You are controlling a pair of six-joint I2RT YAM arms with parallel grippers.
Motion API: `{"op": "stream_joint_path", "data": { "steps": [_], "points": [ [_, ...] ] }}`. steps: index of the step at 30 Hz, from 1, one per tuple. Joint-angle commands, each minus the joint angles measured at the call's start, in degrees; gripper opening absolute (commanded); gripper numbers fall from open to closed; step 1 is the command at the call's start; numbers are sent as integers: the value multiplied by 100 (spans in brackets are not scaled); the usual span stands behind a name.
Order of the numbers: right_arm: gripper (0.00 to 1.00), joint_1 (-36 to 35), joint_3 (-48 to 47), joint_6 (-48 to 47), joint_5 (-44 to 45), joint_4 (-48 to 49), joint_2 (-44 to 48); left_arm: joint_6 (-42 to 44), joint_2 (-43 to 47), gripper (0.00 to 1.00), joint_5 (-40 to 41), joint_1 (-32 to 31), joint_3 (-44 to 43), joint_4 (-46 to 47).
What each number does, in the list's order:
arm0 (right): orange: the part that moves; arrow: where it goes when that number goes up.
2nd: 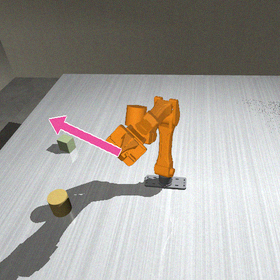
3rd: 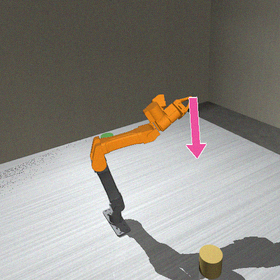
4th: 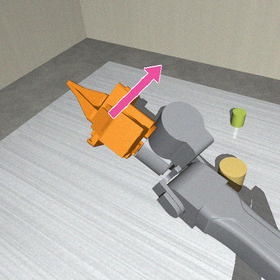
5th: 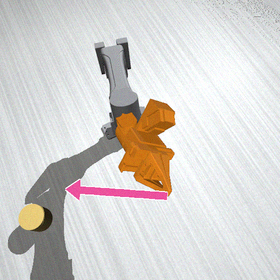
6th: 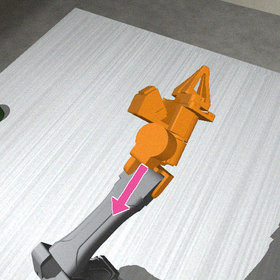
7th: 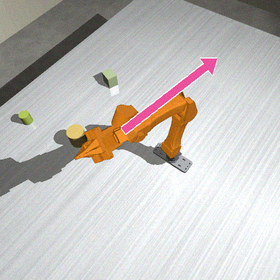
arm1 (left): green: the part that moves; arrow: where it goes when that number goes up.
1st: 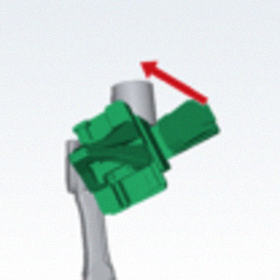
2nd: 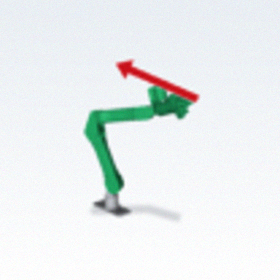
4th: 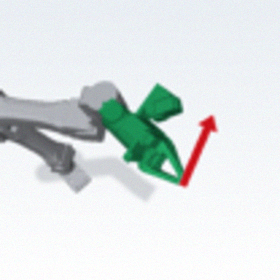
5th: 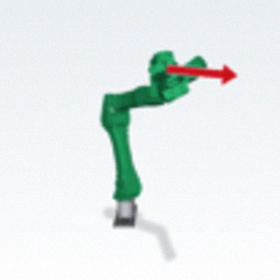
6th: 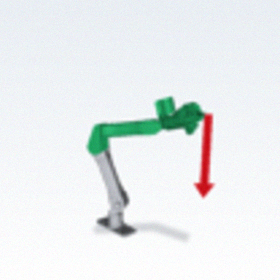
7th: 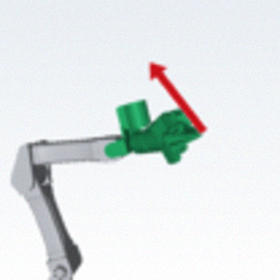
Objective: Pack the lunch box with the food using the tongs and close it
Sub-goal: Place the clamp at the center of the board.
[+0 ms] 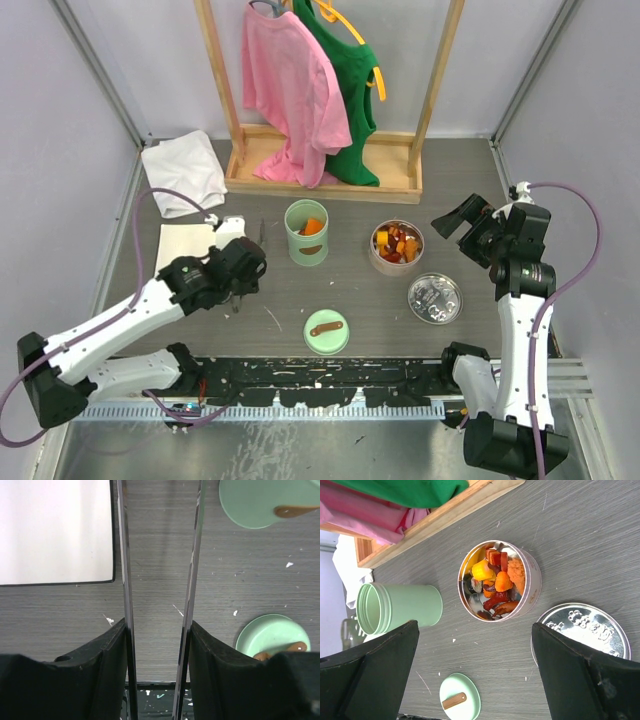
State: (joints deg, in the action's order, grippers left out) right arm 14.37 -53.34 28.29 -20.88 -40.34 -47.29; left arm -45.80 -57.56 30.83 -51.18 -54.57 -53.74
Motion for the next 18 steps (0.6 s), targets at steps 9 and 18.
{"op": "stream_joint_path", "data": {
  "steps": [9, 18],
  "points": [
    [100, 15, -34, 24, -12, 295, 134, 273, -533, 52, -1155, 604, 907, 1660],
    [100, 18, 38, 69, -27, 380, 56, 176, -1086, 56, -1176, 619, 1263, 1897]
  ]
}}
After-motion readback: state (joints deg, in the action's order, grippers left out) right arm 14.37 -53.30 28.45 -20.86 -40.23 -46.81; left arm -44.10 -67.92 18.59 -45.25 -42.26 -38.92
